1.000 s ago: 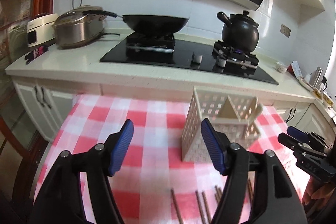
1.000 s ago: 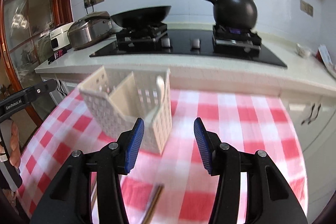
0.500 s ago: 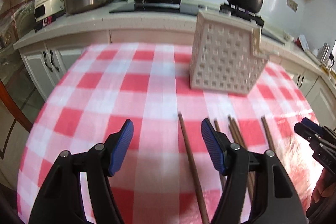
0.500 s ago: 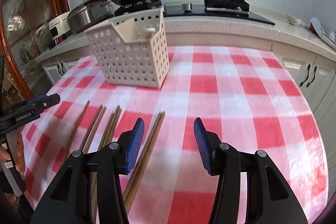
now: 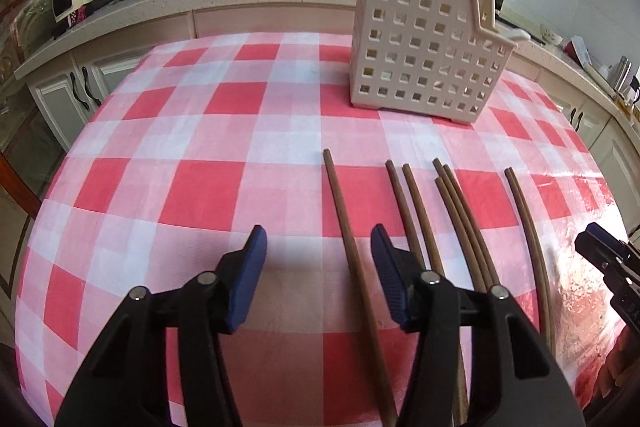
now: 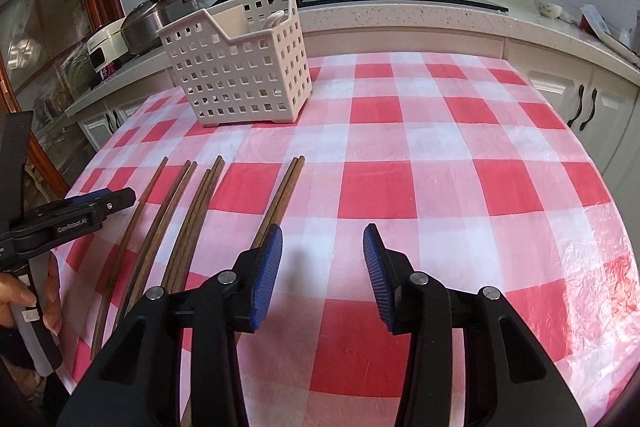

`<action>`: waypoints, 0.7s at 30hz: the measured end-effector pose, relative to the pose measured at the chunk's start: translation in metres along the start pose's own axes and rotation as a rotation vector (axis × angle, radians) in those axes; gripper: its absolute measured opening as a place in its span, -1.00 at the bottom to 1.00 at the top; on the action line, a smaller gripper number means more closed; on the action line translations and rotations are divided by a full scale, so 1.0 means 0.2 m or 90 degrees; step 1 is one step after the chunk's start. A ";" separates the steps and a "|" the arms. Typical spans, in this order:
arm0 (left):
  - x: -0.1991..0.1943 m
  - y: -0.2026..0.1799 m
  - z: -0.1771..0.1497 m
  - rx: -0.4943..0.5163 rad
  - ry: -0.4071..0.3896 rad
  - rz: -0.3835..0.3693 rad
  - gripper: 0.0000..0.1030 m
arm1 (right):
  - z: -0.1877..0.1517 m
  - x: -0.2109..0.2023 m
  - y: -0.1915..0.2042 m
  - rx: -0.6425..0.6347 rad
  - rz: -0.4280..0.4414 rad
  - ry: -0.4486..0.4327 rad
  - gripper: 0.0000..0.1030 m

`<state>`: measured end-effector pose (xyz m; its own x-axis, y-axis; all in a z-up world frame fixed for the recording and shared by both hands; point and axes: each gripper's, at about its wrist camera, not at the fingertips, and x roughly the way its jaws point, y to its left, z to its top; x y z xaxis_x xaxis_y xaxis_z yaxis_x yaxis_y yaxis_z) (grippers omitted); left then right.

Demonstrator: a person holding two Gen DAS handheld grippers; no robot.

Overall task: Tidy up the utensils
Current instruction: 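Move the left tool to a wooden chopstick and close on it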

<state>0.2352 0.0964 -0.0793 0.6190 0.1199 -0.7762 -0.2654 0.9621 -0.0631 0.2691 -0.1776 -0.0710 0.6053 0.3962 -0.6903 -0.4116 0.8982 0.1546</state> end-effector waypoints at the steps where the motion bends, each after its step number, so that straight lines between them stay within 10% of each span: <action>1: 0.01 0.00 0.00 0.002 0.001 0.005 -0.08 | 0.00 0.00 0.00 0.000 0.001 0.000 -0.21; 21: 0.09 -0.09 0.01 0.039 0.006 0.023 -0.61 | 0.05 0.11 -0.01 -0.014 0.004 0.032 -0.35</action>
<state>0.2524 0.0809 -0.0919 0.6026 0.1519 -0.7834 -0.2406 0.9706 0.0032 0.2902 -0.1686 -0.0784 0.5678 0.3908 -0.7245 -0.4303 0.8912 0.1435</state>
